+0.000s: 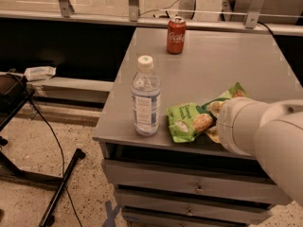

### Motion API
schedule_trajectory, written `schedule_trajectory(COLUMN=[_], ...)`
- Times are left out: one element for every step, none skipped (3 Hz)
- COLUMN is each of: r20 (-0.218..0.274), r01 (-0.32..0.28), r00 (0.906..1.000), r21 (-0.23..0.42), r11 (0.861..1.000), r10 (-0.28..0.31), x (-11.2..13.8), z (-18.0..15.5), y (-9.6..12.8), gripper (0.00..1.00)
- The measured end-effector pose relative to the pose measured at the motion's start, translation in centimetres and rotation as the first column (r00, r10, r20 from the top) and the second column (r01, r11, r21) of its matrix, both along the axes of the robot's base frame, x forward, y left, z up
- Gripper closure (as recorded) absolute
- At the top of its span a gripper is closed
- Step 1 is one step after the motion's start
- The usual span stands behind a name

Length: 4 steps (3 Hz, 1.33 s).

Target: Move green rice chip bag near blue plastic bottle

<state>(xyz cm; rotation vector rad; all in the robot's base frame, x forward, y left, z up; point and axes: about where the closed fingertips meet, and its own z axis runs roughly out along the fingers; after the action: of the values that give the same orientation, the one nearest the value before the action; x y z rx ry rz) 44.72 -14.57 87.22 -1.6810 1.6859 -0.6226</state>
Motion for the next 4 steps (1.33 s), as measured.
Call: schedule_trajectory(r20=[-0.04,-0.096,-0.2,-0.272], r01=[-0.018,-0.025,0.006,0.044], r00=[0.9991,0.9952,0.9797,0.9621], r21=[-0.027,-0.046,-0.008,0.098], r11=[0.999,0.999,1.0,0.994], r10=[0.017,0.021,-0.007,-0.016], x=[-0.2,0.6,1.6,2.4], z=[-0.1,0.8,3.1,4.6], y=[0.6,0.1,-2.6,-5.2], gripper=[0.31,0.08,0.0,0.0])
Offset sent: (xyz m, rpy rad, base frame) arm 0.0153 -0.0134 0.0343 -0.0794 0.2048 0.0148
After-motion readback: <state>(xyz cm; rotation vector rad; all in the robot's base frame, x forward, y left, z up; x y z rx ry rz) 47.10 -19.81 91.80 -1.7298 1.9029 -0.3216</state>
